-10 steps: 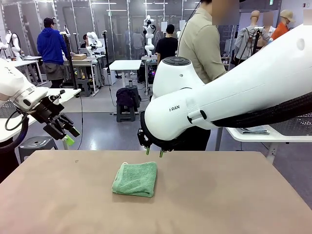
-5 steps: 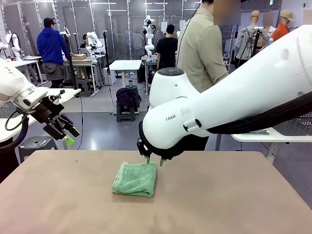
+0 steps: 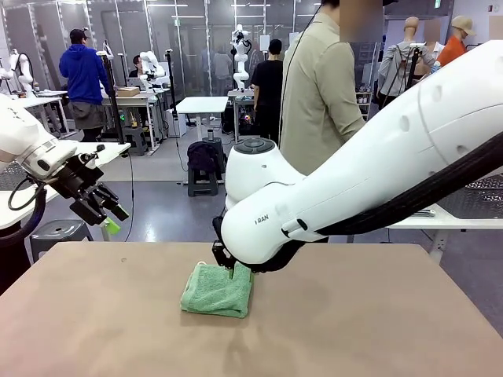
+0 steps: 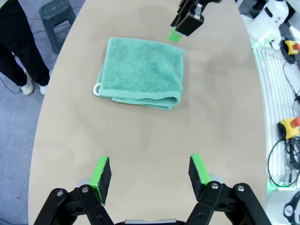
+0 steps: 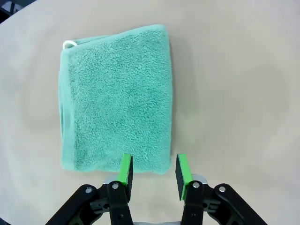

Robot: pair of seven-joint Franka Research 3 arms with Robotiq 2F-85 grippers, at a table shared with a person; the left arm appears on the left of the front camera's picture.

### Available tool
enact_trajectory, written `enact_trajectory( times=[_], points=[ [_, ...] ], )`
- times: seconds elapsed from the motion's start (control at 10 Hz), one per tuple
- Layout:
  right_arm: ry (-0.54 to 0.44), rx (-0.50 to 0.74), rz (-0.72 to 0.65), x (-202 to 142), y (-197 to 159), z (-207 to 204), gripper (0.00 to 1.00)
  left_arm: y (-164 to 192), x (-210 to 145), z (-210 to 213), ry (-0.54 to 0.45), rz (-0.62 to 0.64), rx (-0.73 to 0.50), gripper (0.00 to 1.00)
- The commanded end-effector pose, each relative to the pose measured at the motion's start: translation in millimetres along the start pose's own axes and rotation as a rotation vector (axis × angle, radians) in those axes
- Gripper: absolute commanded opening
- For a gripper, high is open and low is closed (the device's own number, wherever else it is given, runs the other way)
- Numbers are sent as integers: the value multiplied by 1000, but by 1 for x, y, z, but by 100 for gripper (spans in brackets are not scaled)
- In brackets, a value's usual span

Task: Fold the towels and place them in the basket.
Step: Place the folded Towel with hook on the right side of the table.

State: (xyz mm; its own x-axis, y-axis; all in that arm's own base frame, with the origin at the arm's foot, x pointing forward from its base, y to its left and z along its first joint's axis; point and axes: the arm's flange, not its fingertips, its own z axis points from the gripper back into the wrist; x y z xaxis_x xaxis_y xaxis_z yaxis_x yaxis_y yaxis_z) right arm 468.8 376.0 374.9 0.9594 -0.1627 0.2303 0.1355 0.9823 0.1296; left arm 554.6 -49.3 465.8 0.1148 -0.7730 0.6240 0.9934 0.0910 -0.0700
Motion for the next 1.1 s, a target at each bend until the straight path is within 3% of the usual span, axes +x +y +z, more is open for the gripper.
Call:
enact_trajectory(
  times=[0.0,1.0],
  points=[
    [-13,5,-33,6,11,-20,48,0,1,0,1,16,7,84],
    [-53,1,23,30,2,-62,48,0,1,0,1,16,7,84]
  ],
)
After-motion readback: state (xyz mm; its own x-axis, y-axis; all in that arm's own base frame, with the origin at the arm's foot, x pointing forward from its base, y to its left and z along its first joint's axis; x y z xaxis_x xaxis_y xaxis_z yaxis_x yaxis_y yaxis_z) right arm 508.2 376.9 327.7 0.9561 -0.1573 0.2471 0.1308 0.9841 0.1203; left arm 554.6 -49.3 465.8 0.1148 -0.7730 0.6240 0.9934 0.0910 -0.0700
